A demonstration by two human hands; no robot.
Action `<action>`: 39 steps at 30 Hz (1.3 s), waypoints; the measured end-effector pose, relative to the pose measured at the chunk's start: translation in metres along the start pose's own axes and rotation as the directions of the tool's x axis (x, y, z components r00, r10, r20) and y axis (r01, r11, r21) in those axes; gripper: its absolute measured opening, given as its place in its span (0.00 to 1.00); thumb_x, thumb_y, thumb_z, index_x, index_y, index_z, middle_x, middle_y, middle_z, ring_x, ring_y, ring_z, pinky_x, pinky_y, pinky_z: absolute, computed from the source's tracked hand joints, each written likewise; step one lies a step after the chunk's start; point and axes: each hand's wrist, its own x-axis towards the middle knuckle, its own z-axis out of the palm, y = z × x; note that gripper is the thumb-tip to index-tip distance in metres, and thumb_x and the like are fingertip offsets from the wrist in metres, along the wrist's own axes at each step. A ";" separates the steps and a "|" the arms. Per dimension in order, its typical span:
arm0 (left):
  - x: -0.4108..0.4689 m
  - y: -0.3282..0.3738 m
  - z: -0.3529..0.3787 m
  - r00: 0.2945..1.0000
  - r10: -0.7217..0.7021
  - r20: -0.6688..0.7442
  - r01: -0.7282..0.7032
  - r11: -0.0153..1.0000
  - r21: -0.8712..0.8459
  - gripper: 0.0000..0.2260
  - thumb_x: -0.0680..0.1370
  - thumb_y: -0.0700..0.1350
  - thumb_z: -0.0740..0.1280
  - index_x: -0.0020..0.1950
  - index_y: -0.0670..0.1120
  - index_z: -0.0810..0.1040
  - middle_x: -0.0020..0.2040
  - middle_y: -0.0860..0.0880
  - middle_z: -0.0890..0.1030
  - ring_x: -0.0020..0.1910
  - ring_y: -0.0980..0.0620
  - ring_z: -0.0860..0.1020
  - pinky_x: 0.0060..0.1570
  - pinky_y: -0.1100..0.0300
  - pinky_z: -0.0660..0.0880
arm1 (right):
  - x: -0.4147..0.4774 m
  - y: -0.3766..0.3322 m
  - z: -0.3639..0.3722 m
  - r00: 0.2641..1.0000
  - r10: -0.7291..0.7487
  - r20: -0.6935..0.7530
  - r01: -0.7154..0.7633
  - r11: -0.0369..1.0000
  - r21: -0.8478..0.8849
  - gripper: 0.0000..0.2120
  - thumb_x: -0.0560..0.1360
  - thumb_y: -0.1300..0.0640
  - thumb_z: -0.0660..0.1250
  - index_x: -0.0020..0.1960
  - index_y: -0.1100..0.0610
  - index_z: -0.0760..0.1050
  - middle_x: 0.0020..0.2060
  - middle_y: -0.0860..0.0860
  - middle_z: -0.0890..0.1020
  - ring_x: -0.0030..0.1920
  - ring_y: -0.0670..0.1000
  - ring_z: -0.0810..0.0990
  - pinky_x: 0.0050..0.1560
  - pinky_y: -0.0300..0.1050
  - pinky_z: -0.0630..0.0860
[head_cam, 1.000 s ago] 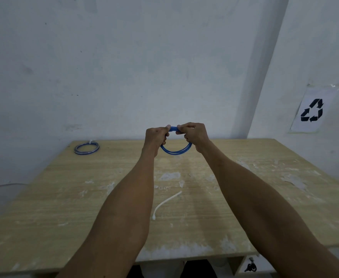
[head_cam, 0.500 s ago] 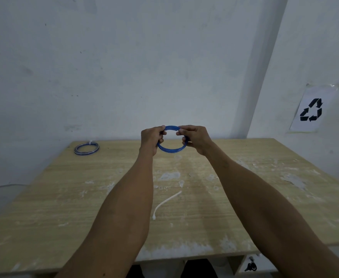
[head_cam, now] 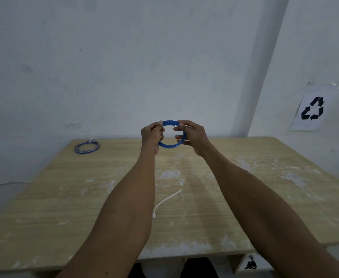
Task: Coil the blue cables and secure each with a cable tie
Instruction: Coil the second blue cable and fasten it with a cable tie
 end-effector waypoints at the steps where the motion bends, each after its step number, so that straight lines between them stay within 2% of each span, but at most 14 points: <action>1: 0.000 -0.001 -0.001 1.000 0.005 -0.011 -0.005 1.000 0.008 0.09 0.82 0.44 0.67 0.52 0.39 0.83 0.37 0.47 0.78 0.29 0.54 0.69 0.30 0.62 0.70 | -0.001 0.001 -0.001 1.000 0.016 0.027 -0.016 1.000 0.006 0.14 0.82 0.58 0.65 0.66 0.59 0.78 0.54 0.56 0.86 0.42 0.56 0.87 0.47 0.50 0.84; 4: -0.001 -0.001 -0.002 1.000 -0.021 -0.002 0.021 1.000 -0.011 0.08 0.82 0.45 0.67 0.52 0.41 0.82 0.38 0.47 0.77 0.27 0.54 0.67 0.27 0.62 0.68 | -0.003 0.003 -0.002 0.999 -0.006 0.042 0.005 1.000 0.008 0.14 0.82 0.62 0.65 0.67 0.60 0.77 0.54 0.58 0.86 0.36 0.54 0.84 0.48 0.53 0.85; 7: -0.004 -0.001 0.002 0.999 -0.042 -0.005 0.042 0.998 -0.048 0.08 0.82 0.44 0.67 0.50 0.41 0.82 0.37 0.48 0.75 0.25 0.55 0.66 0.26 0.63 0.66 | -0.002 0.004 0.003 0.999 -0.029 -0.022 0.029 0.999 0.021 0.13 0.82 0.62 0.64 0.65 0.60 0.78 0.51 0.59 0.85 0.32 0.51 0.78 0.41 0.49 0.83; 11: -0.007 0.000 0.002 0.999 -0.026 0.019 0.027 0.999 -0.042 0.08 0.82 0.44 0.66 0.51 0.43 0.83 0.39 0.48 0.77 0.27 0.55 0.66 0.28 0.63 0.67 | 0.000 0.001 0.006 0.996 -0.011 -0.084 0.018 0.996 0.093 0.12 0.81 0.57 0.68 0.62 0.59 0.81 0.47 0.61 0.85 0.33 0.51 0.75 0.38 0.46 0.77; 14: -0.007 0.002 0.001 0.997 -0.029 0.071 0.033 0.998 -0.055 0.08 0.83 0.43 0.65 0.51 0.42 0.82 0.39 0.47 0.77 0.26 0.55 0.65 0.28 0.62 0.65 | 0.001 -0.001 0.005 0.997 0.001 -0.082 0.010 0.990 0.142 0.12 0.81 0.58 0.68 0.62 0.59 0.81 0.49 0.61 0.86 0.33 0.51 0.75 0.38 0.44 0.78; 17: -0.008 0.003 0.001 0.994 -0.017 0.105 0.022 0.999 -0.048 0.08 0.83 0.42 0.64 0.52 0.42 0.82 0.39 0.47 0.76 0.25 0.55 0.63 0.28 0.62 0.63 | 0.003 -0.001 0.006 0.993 0.009 -0.117 0.010 0.986 0.164 0.11 0.81 0.60 0.67 0.62 0.60 0.81 0.46 0.59 0.86 0.32 0.51 0.74 0.38 0.44 0.77; 24: -0.011 0.000 0.003 0.999 0.041 0.018 -0.041 0.998 -0.040 0.08 0.83 0.42 0.64 0.47 0.46 0.82 0.36 0.48 0.75 0.26 0.55 0.65 0.27 0.62 0.65 | -0.001 0.001 0.011 0.991 -0.077 -0.112 0.080 0.997 0.022 0.11 0.81 0.58 0.67 0.61 0.60 0.82 0.45 0.59 0.86 0.29 0.50 0.78 0.35 0.44 0.79; 27: -0.013 0.002 0.006 0.998 0.041 0.038 -0.039 0.998 -0.042 0.08 0.82 0.42 0.64 0.47 0.45 0.82 0.35 0.48 0.74 0.25 0.55 0.64 0.26 0.63 0.64 | -0.002 0.001 0.011 0.989 -0.053 -0.137 0.060 0.997 0.048 0.11 0.80 0.54 0.70 0.58 0.59 0.83 0.47 0.58 0.86 0.29 0.50 0.76 0.33 0.44 0.75; 31: -0.014 0.006 0.009 0.999 0.001 0.052 0.005 0.994 -0.113 0.08 0.82 0.41 0.64 0.46 0.42 0.81 0.33 0.48 0.73 0.23 0.56 0.62 0.23 0.64 0.60 | -0.001 -0.001 0.009 0.990 -0.027 -0.139 0.043 0.992 0.115 0.07 0.79 0.58 0.71 0.54 0.60 0.84 0.45 0.58 0.87 0.29 0.49 0.74 0.32 0.44 0.71; 34: -0.016 0.006 0.012 1.000 0.004 0.031 0.000 0.992 -0.126 0.08 0.81 0.42 0.65 0.44 0.42 0.81 0.32 0.49 0.74 0.23 0.56 0.63 0.24 0.63 0.61 | -0.001 -0.004 0.009 0.986 -0.021 -0.165 0.042 0.991 0.126 0.06 0.78 0.60 0.71 0.54 0.58 0.84 0.42 0.57 0.87 0.28 0.48 0.73 0.30 0.42 0.71; 39: -0.015 0.002 0.012 0.999 0.030 -0.026 -0.033 0.994 -0.105 0.07 0.80 0.42 0.68 0.48 0.41 0.84 0.33 0.48 0.76 0.24 0.55 0.66 0.24 0.63 0.63 | -0.002 -0.005 0.007 0.991 0.034 -0.130 -0.014 0.988 0.156 0.08 0.78 0.59 0.72 0.56 0.61 0.83 0.44 0.60 0.87 0.30 0.50 0.74 0.31 0.42 0.73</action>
